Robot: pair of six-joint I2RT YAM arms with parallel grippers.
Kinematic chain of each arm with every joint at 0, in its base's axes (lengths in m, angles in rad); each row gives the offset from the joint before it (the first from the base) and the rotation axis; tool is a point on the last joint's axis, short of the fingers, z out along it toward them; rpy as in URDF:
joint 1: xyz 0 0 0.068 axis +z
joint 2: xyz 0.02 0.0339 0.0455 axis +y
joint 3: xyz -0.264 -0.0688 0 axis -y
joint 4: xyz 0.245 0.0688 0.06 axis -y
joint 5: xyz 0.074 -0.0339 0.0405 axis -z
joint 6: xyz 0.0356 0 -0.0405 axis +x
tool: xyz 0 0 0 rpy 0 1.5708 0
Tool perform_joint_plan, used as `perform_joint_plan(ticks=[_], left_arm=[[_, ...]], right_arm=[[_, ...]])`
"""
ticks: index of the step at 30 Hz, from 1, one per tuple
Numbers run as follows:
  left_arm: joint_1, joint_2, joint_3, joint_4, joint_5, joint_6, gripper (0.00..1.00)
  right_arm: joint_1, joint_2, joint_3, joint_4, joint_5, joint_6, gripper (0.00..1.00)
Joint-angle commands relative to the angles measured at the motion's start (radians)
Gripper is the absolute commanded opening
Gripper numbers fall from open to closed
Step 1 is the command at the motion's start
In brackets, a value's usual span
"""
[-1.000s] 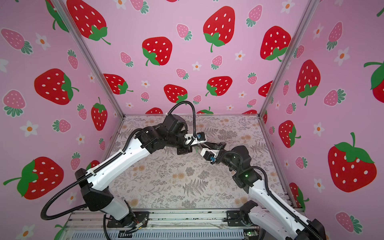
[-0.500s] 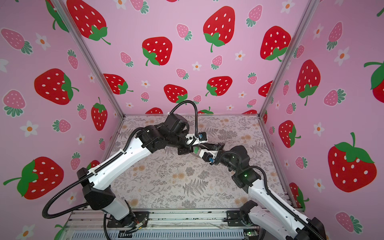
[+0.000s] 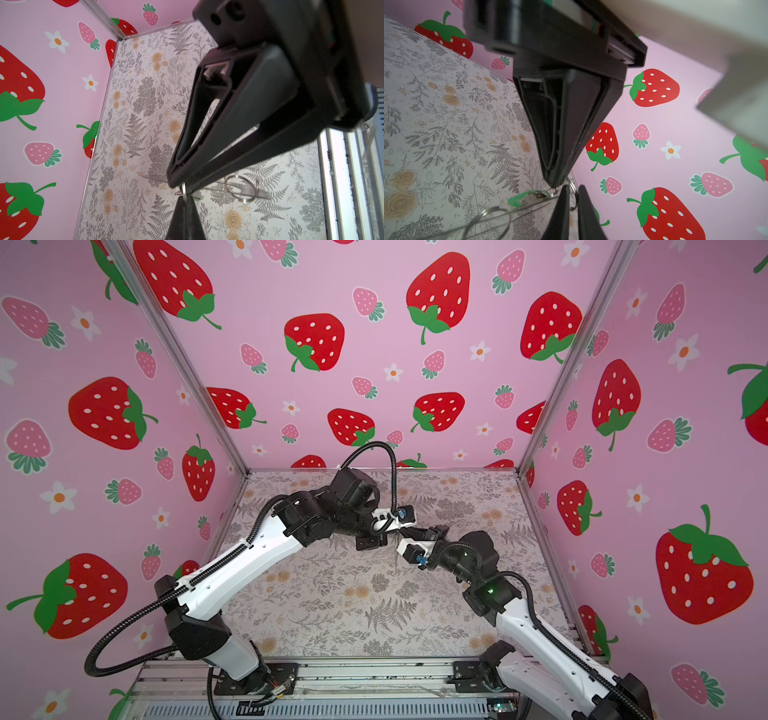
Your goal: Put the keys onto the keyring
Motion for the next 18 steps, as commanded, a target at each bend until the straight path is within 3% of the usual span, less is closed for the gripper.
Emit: perform_joint_plan(ticks=[1, 18], left_arm=[[-0.009, 0.008, 0.048, -0.011, 0.012, 0.008, 0.0], [-0.001, -0.034, -0.014, 0.07, 0.015, 0.011, 0.01]], right_arm=[[0.003, 0.004, 0.019, -0.007, -0.003, -0.012, 0.08], [0.003, -0.002, 0.001, 0.001, -0.016, 0.007, 0.0]])
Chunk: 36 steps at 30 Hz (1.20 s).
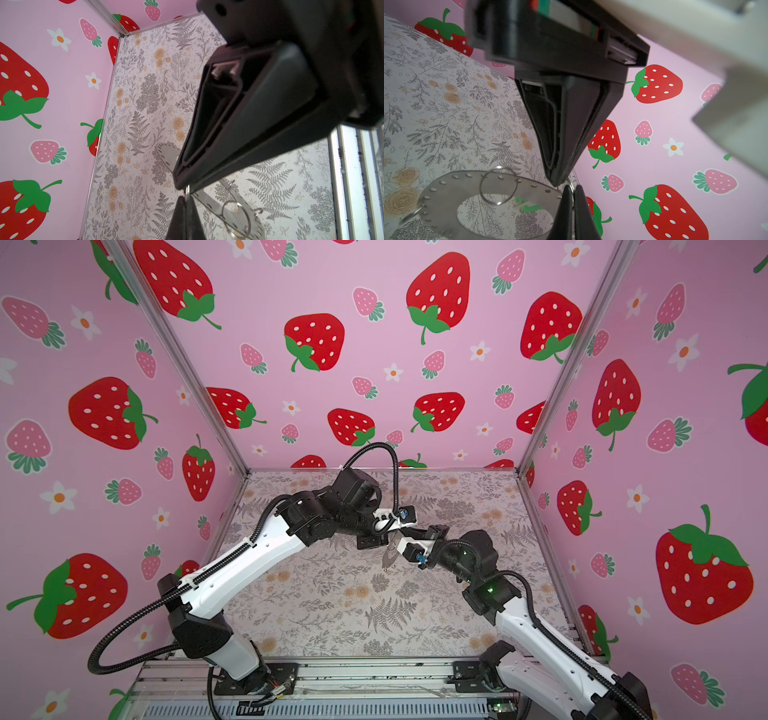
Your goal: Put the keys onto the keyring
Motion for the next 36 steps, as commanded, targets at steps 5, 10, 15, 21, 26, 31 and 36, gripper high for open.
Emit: perform_joint_plan(ticks=[5, 10, 15, 21, 26, 31, 36], left_arm=[[0.005, -0.048, -0.024, 0.07, 0.037, 0.006, 0.1], [0.022, -0.068, -0.05, 0.092, 0.028, 0.0, 0.27], [0.068, -0.128, -0.142, 0.174, 0.076, -0.034, 0.37], [0.128, -0.193, -0.28, 0.279, 0.217, -0.072, 0.39], [0.158, -0.21, -0.347, 0.368, 0.346, -0.132, 0.38], [0.16, -0.212, -0.406, 0.459, 0.428, -0.189, 0.39], [0.168, -0.212, -0.462, 0.555, 0.457, -0.266, 0.38]], right_arm=[[0.003, -0.01, -0.003, 0.015, -0.022, 0.012, 0.0], [0.003, -0.011, -0.008, 0.028, -0.021, 0.024, 0.0], [0.003, -0.016, -0.014, 0.054, -0.021, 0.045, 0.0], [0.003, -0.016, -0.012, 0.073, -0.029, 0.071, 0.0], [0.001, -0.017, -0.005, 0.099, -0.045, 0.104, 0.0], [0.001, -0.015, -0.004, 0.138, -0.057, 0.146, 0.0], [0.001, -0.014, -0.013, 0.185, -0.081, 0.184, 0.0]])
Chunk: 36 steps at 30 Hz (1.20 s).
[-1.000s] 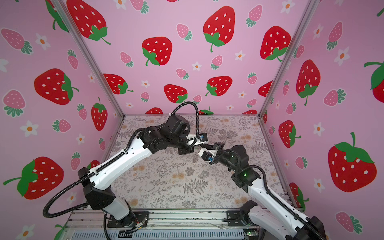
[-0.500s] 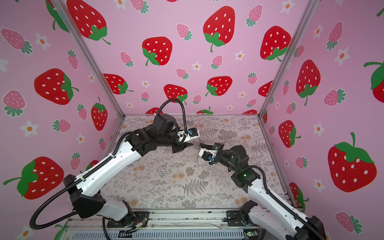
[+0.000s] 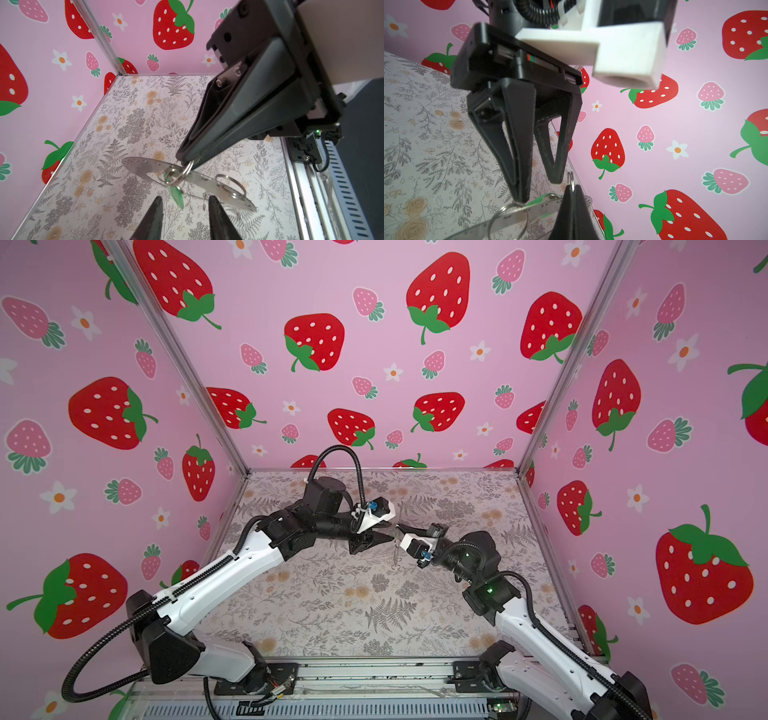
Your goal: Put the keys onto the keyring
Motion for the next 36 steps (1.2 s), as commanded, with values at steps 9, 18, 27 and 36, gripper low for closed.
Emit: perform_joint_plan(ticks=[9, 18, 27, 36], left_arm=[[0.035, -0.005, -0.057, 0.167, 0.098, -0.108, 0.28], [0.033, 0.01, -0.057, 0.168, 0.152, -0.098, 0.11], [0.027, 0.021, -0.06, 0.182, 0.197, -0.089, 0.0], [0.025, 0.003, -0.023, 0.075, 0.104, 0.011, 0.0]], right_arm=[[0.002, -0.016, -0.012, 0.12, -0.076, 0.086, 0.0], [0.002, -0.014, -0.023, 0.169, -0.054, 0.125, 0.0], [-0.003, 0.0, -0.048, 0.248, -0.053, 0.187, 0.0], [-0.023, -0.017, -0.083, 0.263, -0.03, 0.211, 0.0]])
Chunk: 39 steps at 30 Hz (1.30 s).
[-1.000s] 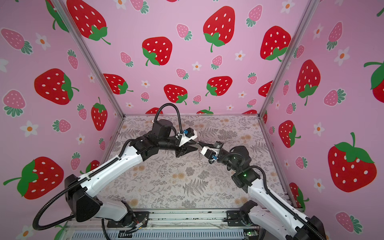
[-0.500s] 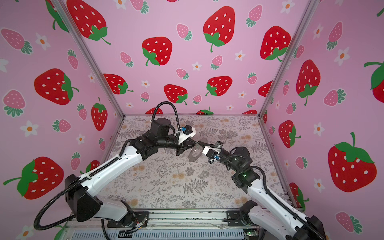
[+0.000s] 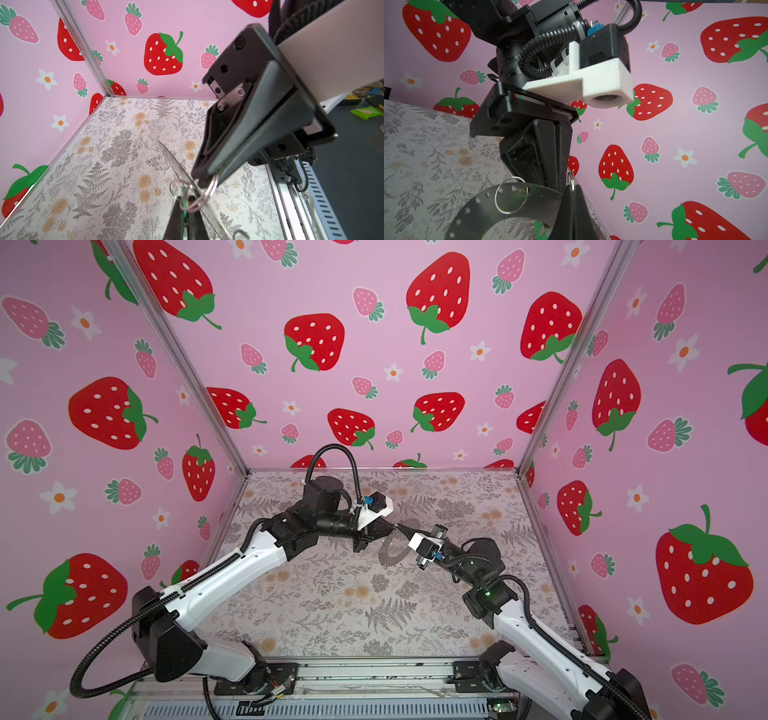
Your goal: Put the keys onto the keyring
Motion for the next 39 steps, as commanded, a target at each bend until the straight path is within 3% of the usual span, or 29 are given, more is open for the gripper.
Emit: perform_joint_plan(ticks=[1, 6, 12, 24, 39], left_arm=[[-0.005, -0.008, 0.042, -0.101, -0.052, 0.08, 0.0], [-0.037, 0.006, 0.097, -0.22, -0.18, 0.176, 0.0], [-0.051, 0.023, 0.155, -0.296, -0.255, 0.225, 0.0], [-0.056, 0.057, 0.243, -0.393, -0.278, 0.279, 0.0], [-0.08, 0.09, 0.313, -0.468, -0.361, 0.322, 0.0]], right_arm=[[-0.013, -0.02, -0.011, 0.055, 0.012, 0.022, 0.0], [-0.025, -0.019, -0.017, 0.055, 0.007, 0.025, 0.0], [-0.031, -0.013, -0.014, 0.03, -0.007, 0.01, 0.0], [-0.045, 0.006, 0.038, -0.083, -0.093, -0.048, 0.0], [-0.047, 0.049, 0.066, -0.209, -0.053, -0.106, 0.0]])
